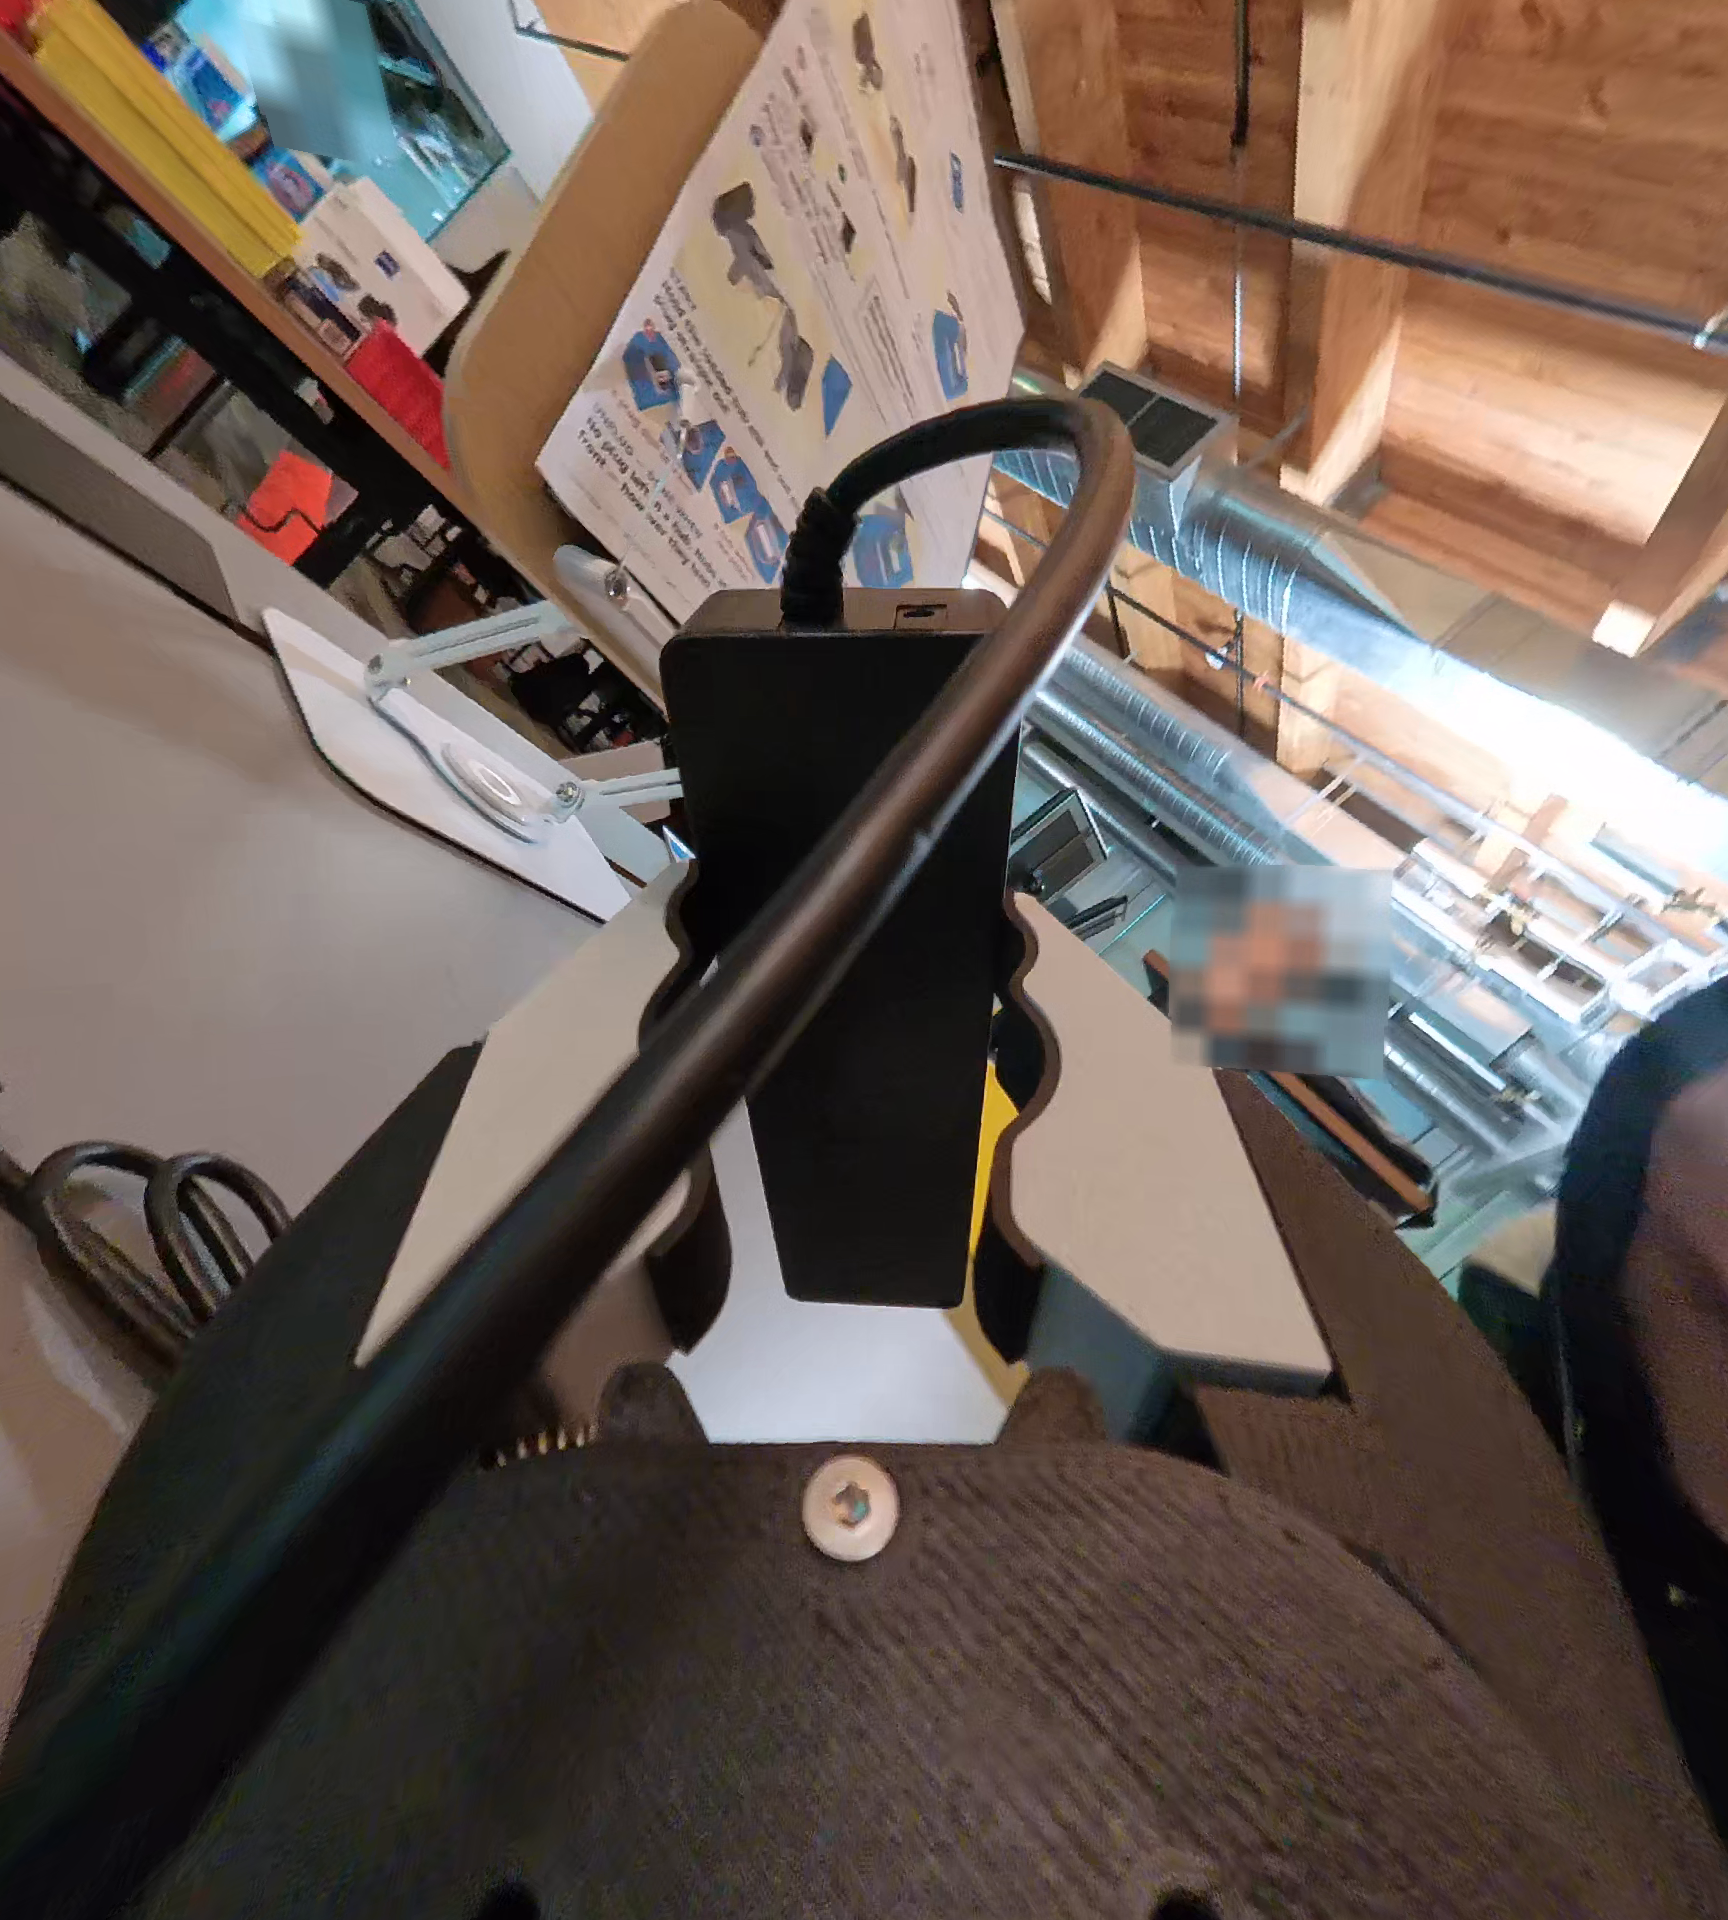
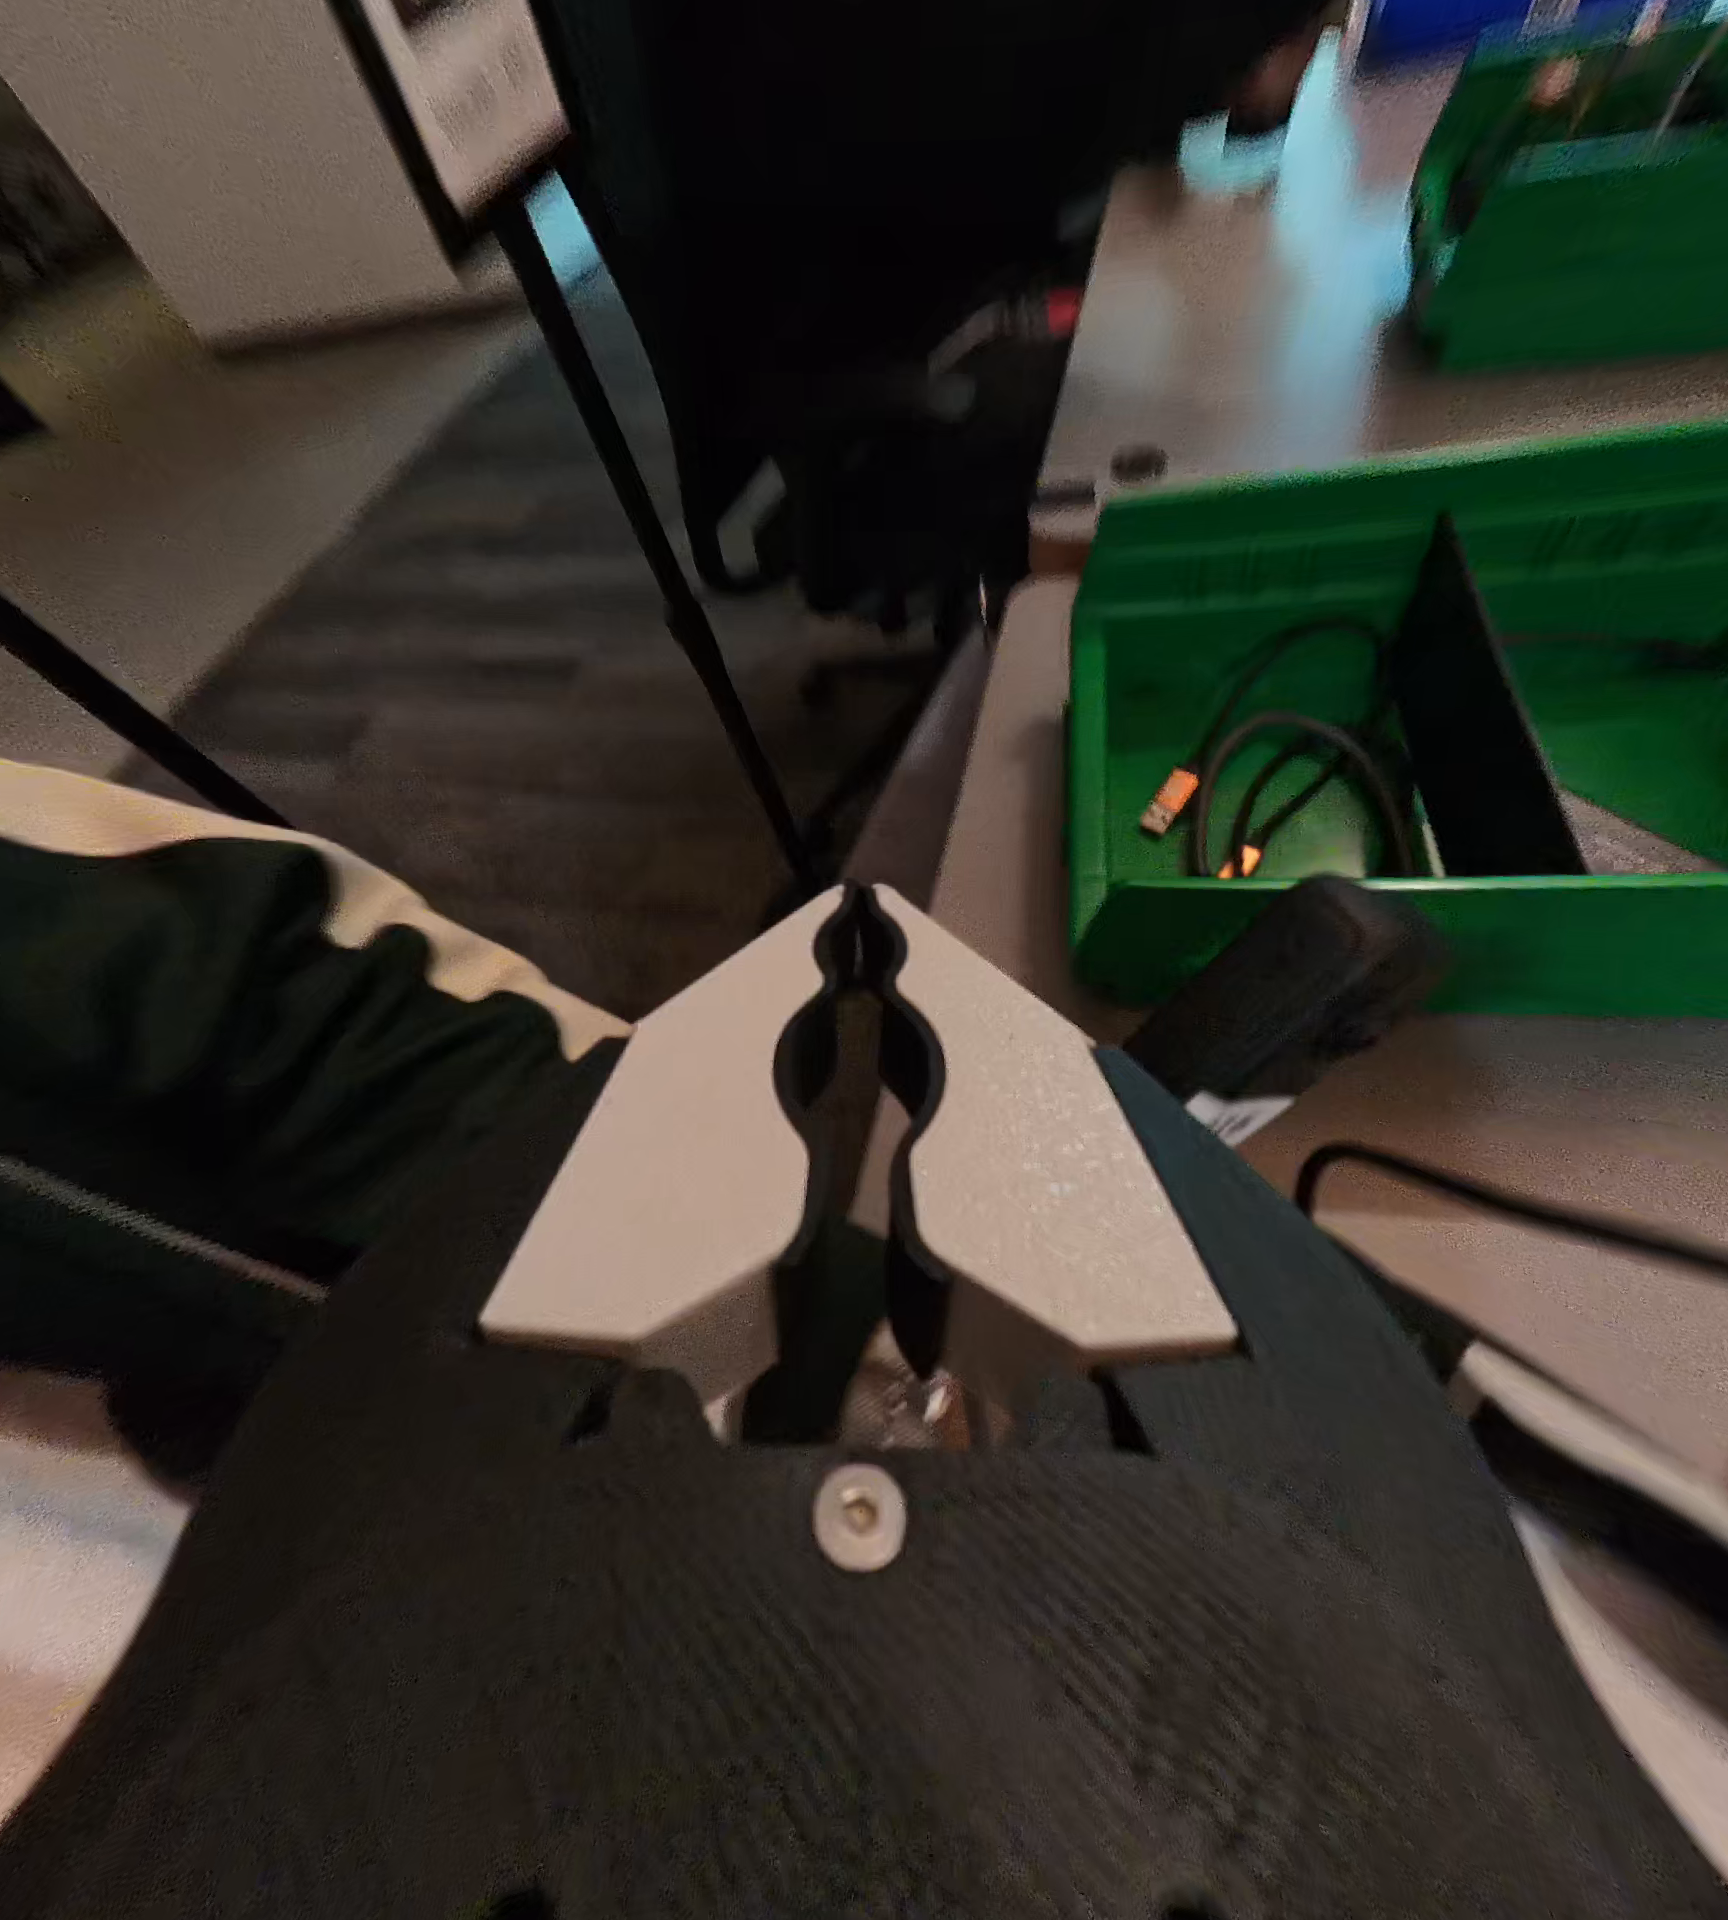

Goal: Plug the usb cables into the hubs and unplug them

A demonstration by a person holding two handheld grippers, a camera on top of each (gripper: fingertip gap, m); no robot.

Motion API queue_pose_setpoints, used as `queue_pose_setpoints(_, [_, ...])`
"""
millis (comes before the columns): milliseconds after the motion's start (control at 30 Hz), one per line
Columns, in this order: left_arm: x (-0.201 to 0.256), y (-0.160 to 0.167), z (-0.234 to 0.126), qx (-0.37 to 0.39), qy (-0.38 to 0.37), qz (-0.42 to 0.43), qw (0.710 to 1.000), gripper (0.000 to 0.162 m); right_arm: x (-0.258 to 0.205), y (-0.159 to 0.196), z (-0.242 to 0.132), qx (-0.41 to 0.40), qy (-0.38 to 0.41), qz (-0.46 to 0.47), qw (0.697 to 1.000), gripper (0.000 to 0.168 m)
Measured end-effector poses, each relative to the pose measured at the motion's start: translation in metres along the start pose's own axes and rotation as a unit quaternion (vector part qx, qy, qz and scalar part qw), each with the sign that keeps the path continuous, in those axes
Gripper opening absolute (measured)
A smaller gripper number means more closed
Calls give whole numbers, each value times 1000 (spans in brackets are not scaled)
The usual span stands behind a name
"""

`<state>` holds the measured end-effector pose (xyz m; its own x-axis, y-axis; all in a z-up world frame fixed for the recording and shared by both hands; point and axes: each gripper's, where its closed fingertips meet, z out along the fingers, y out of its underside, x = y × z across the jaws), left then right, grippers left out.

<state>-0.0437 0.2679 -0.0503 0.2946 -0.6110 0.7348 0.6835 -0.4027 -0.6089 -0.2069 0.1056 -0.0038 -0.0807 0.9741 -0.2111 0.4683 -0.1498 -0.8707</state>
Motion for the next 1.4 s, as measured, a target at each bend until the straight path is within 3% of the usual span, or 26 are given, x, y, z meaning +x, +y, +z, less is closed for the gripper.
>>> queue_pose_setpoints(133, [-7,-3,-3,6,-12,-25,1000,53,36,-20,69,-117,-10,9,993,1])
queue_pose_setpoints(267, [-12,1,1,-12,-26,-21,999,53,70,-43,130,-188,3,-33,982,18])
queue_pose_setpoints(433, [-13,4,3,-16,-19,-48,999,53,130,-16,198,-298,50,-6,953,24])
queue_pose_setpoints(600, [-11,4,4,-17,-14,-55,998,54,173,26,227,-385,113,0,916,32])
queue_pose_setpoints(667, [-10,5,4,-15,-11,-64,998,53,175,31,231,-396,112,-6,911,27])
queue_pose_setpoints(733, [-10,5,4,-17,-12,-62,998,53,167,24,230,-385,93,-7,918,10])
queue_pose_setpoints(833, [-8,6,5,-20,-11,-53,998,53,154,-15,216,-313,83,-17,946,7])
queue_pose_setpoints(933, [-6,8,6,-25,-9,-44,999,53,137,-77,183,-195,67,-9,979,4])
queue_pose_setpoints(1133, [-6,11,6,-28,-8,-43,999,52,113,-183,71,37,61,26,997,2])
queue_pose_setpoints(1233, [-5,9,6,-25,-6,-45,999,51,100,-198,9,119,57,50,990,3])
queue_pose_setpoints(1400, [-9,5,3,-20,-10,-46,999,52,95,-164,-92,209,108,90,968,2])
